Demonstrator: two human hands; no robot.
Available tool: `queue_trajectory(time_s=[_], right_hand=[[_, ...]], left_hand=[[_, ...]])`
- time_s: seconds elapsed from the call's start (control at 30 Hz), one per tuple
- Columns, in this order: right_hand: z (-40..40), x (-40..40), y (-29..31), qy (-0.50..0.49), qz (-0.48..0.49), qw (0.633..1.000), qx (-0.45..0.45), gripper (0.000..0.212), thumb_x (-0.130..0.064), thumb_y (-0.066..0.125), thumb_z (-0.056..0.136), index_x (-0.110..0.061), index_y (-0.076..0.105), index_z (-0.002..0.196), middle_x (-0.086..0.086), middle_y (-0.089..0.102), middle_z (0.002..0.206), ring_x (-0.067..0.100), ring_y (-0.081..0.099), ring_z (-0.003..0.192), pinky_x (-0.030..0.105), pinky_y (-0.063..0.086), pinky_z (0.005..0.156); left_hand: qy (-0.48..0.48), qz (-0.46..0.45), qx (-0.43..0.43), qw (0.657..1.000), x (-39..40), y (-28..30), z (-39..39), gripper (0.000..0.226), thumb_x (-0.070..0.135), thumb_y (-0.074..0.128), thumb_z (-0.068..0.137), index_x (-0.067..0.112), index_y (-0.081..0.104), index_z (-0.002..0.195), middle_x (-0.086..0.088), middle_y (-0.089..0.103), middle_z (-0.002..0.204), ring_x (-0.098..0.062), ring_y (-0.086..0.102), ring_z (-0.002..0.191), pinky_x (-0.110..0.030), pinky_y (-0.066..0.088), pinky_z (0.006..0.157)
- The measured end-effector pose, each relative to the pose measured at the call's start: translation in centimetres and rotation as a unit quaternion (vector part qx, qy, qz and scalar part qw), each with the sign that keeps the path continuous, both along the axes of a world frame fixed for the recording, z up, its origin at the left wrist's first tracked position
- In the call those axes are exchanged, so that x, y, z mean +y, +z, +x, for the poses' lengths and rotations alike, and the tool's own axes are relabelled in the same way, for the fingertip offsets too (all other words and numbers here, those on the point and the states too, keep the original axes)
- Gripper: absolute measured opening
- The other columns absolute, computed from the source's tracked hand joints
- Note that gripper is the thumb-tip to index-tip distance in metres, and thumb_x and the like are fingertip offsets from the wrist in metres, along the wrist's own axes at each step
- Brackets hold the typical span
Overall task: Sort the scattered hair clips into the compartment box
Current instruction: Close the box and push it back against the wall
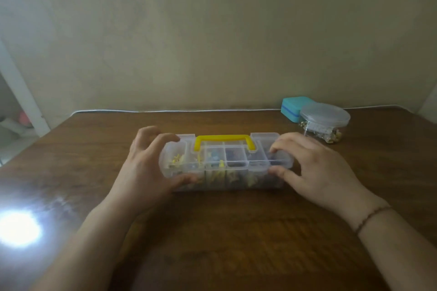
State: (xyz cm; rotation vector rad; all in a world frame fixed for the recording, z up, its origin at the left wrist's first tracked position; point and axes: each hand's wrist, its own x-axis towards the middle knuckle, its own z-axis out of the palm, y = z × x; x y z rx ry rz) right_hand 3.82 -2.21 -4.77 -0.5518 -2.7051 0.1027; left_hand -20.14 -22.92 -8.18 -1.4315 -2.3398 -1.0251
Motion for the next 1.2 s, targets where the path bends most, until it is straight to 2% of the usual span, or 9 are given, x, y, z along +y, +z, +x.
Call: queue_trajectory(time_s=[0.13, 0.27, 0.43, 0.53, 0.63, 0.8, 0.9, 1.07, 1.2], right_hand=[[-0.3, 0.7, -0.9, -0.041, -0.049, 0.997, 0.048, 0.034, -0.053, 0.056, 0.087, -0.039, 0.051, 0.118, -0.015, 0.038, 0.128, 0.006, 0.049, 0.104, 0.022, 0.049, 0.074], [0.2, 1.5, -1.2, -0.082, -0.071, 0.992, 0.062, 0.038, -0.05, 0.056, 0.089, -0.039, 0.05, 0.125, -0.013, 0.047, 0.121, 0.004, 0.051, 0.094, 0.017, 0.043, 0.064], [0.3, 2.6, -1.5, -0.105, -0.107, 0.984, 0.101, 0.026, -0.038, 0.058, 0.091, -0.037, 0.052, 0.117, -0.014, 0.063, 0.099, 0.0, 0.058, 0.083, 0.021, 0.055, 0.067], [-1.9, 3.6, -1.4, -0.124, -0.107, 0.983, 0.084, 0.024, -0.036, 0.053, 0.095, -0.037, 0.048, 0.118, -0.012, 0.062, 0.09, 0.0, 0.056, 0.072, 0.017, 0.05, 0.057], [-5.1, 6.2, -0.6, -0.12, -0.156, 0.977, 0.077, 0.022, -0.033, 0.055, 0.095, -0.035, 0.047, 0.115, -0.011, 0.064, 0.092, 0.002, 0.059, 0.073, 0.021, 0.052, 0.06], [-11.0, 11.3, -0.7, -0.143, -0.169, 0.972, 0.082, 0.019, -0.03, 0.051, 0.096, -0.031, 0.046, 0.115, -0.007, 0.063, 0.083, 0.007, 0.058, 0.068, 0.023, 0.041, 0.051], [-13.5, 13.9, -0.8, -0.152, -0.177, 0.967, 0.099, 0.02, -0.028, 0.05, 0.097, -0.029, 0.046, 0.116, -0.004, 0.063, 0.081, 0.012, 0.06, 0.07, 0.03, 0.053, 0.061], [-15.3, 15.8, -1.1, -0.174, -0.177, 0.963, 0.109, 0.03, -0.028, 0.048, 0.098, -0.027, 0.044, 0.128, -0.003, 0.063, 0.092, 0.012, 0.059, 0.074, 0.031, 0.053, 0.064], [-12.3, 14.7, 0.3, -0.155, -0.075, 0.976, 0.134, 0.052, -0.031, 0.059, 0.091, -0.026, 0.038, 0.139, -0.002, 0.059, 0.122, 0.021, 0.058, 0.104, 0.03, 0.045, 0.077]], left_hand=[[0.009, 0.048, -0.038, 0.998, 0.9, -0.9, 0.7, 0.07, 0.053, 0.077, 0.061, 0.026, 0.059, 0.123, 0.001, 0.043, 0.139, -0.013, 0.043, 0.119, -0.038, 0.051, 0.093], [0.033, 0.114, -0.069, 0.991, 1.7, -1.8, 1.4, 0.059, 0.024, 0.086, 0.071, 0.018, 0.059, 0.123, 0.003, 0.048, 0.13, -0.023, 0.06, 0.108, -0.03, 0.057, 0.083], [0.058, 0.087, -0.144, 0.984, 2.3, -1.6, 2.0, 0.046, 0.031, 0.081, 0.078, 0.034, 0.054, 0.115, 0.0, 0.065, 0.115, -0.013, 0.067, 0.089, -0.034, 0.061, 0.074], [0.072, 0.065, -0.195, 0.976, 4.3, -0.6, 0.2, 0.045, 0.032, 0.082, 0.078, 0.035, 0.054, 0.114, -0.005, 0.067, 0.12, -0.017, 0.069, 0.092, -0.04, 0.061, 0.074], [0.102, 0.069, -0.211, 0.97, 7.4, -0.4, -2.6, 0.046, 0.034, 0.081, 0.08, 0.036, 0.053, 0.116, -0.006, 0.066, 0.119, -0.021, 0.068, 0.096, -0.042, 0.058, 0.083], [0.136, 0.072, -0.221, 0.963, 13.5, -0.6, -6.5, 0.046, 0.037, 0.074, 0.084, 0.033, 0.05, 0.123, 0.012, 0.056, 0.081, -0.027, 0.065, 0.095, -0.034, 0.049, 0.081], [0.145, 0.077, -0.24, 0.957, 16.9, -0.4, -8.5, 0.049, 0.039, 0.073, 0.085, 0.033, 0.049, 0.126, -0.003, 0.063, 0.099, -0.028, 0.061, 0.105, -0.032, 0.044, 0.084], [0.14, 0.064, -0.24, 0.958, 19.8, -0.6, -9.9, 0.053, 0.042, 0.069, 0.087, 0.034, 0.045, 0.134, -0.013, 0.063, 0.118, -0.033, 0.059, 0.11, -0.035, 0.046, 0.089], [0.157, 0.084, -0.191, 0.965, 19.7, -0.4, -8.3, 0.072, 0.035, 0.07, 0.088, 0.024, 0.032, 0.148, -0.012, 0.037, 0.151, -0.033, 0.039, 0.135, -0.044, 0.035, 0.109]])
